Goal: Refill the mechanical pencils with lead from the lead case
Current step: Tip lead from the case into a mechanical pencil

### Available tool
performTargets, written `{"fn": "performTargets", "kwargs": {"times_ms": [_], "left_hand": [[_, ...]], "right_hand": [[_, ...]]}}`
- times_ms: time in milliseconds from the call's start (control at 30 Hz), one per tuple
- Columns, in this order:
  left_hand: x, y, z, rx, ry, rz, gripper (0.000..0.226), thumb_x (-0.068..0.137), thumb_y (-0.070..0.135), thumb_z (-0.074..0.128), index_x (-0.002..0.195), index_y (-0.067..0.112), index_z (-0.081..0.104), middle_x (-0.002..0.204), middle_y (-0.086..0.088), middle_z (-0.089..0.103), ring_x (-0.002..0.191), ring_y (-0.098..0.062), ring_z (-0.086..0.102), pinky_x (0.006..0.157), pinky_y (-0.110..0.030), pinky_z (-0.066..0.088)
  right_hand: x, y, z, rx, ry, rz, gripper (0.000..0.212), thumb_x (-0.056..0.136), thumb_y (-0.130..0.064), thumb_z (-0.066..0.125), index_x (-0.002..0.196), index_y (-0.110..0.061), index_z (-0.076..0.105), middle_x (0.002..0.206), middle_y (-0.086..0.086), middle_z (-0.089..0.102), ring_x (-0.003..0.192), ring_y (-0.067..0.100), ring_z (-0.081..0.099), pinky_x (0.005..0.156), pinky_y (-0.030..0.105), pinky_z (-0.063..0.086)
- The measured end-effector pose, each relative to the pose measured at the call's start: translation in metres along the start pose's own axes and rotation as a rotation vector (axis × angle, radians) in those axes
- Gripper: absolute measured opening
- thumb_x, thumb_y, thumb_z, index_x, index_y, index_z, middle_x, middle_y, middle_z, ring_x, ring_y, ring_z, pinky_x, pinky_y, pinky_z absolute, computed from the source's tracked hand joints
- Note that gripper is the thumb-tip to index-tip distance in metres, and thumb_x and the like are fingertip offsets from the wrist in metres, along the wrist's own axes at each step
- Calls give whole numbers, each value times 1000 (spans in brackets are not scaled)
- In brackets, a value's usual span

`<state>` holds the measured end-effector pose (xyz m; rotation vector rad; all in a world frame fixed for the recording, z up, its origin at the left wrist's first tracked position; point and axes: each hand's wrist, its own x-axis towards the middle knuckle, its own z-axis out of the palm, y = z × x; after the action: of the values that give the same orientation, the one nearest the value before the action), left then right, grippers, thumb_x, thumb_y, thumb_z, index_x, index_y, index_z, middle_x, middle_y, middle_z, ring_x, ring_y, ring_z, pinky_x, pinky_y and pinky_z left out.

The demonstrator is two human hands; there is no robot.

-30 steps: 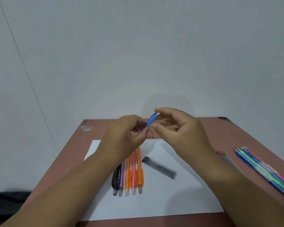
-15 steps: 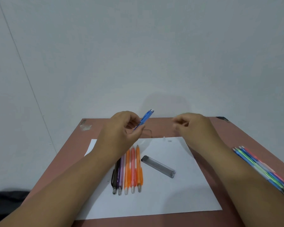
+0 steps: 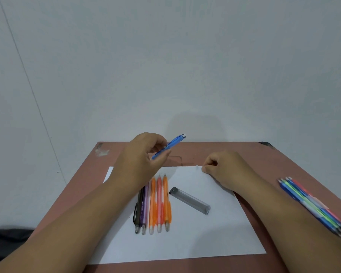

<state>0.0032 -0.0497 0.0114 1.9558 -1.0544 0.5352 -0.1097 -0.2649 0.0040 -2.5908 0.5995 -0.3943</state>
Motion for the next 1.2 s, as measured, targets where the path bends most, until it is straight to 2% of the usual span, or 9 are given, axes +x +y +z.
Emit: {"fn": "performTargets", "kwargs": {"times_ms": [100,233,300,433,733,900,1067,1200], "left_hand": [[0,0,-1,12,7,21,18,89,21,74,107,19,73,93,11,63,86,-10,61,77,-29,56],[0,0,0,37,1,30,19,89,23,73,108,18,75,93,11,62,87,-11,60,77,-32,57],[0,-1,0,39,-4,24,20,89,22,73,108,17,74,94,9,63,88,-13,61,77,-33,57],[1,-2,1,48,-13,36,21,89,23,74,109,17,74,93,10,61,87,-11,60,77,-30,57],[1,-7,3,59,-12,102,16,87,22,76,103,19,75,89,11,60,82,-8,58,70,-22,52],[1,-7,2,78,-15,108,17,88,24,75,105,20,75,88,13,58,80,-5,54,68,-11,40],[2,-9,2,95,-14,112,19,88,25,75,107,21,76,90,13,57,82,-6,54,69,-16,44],[2,-9,1,89,0,132,18,87,23,77,105,19,77,89,9,60,82,-12,57,69,-30,55]], "right_hand": [[-2,-3,-6,52,89,-17,21,97,-18,63,78,-27,67,85,-15,68,79,3,63,66,18,47],[-15,-24,-18,411,291,-119,18,93,-13,69,80,-25,73,75,-16,70,73,3,63,67,13,50],[-23,-33,-21,524,307,-168,20,92,-13,71,81,-29,75,75,-19,70,74,2,63,71,18,53],[-31,-43,-20,643,315,-230,23,89,-11,76,83,-34,76,81,-19,73,77,-1,67,70,11,50],[-34,-47,-18,593,400,-293,23,87,-9,78,86,-32,78,82,-22,73,80,-1,69,69,8,48],[-34,-46,-16,553,399,-292,21,87,-9,77,86,-30,79,84,-23,73,80,-2,68,68,7,47],[-34,-46,-16,543,380,-282,20,87,-7,76,86,-26,80,81,-22,72,78,-2,68,66,6,46],[-33,-46,-17,547,368,-254,19,86,-8,76,85,-26,81,77,-23,72,74,-3,67,63,6,45]]}}
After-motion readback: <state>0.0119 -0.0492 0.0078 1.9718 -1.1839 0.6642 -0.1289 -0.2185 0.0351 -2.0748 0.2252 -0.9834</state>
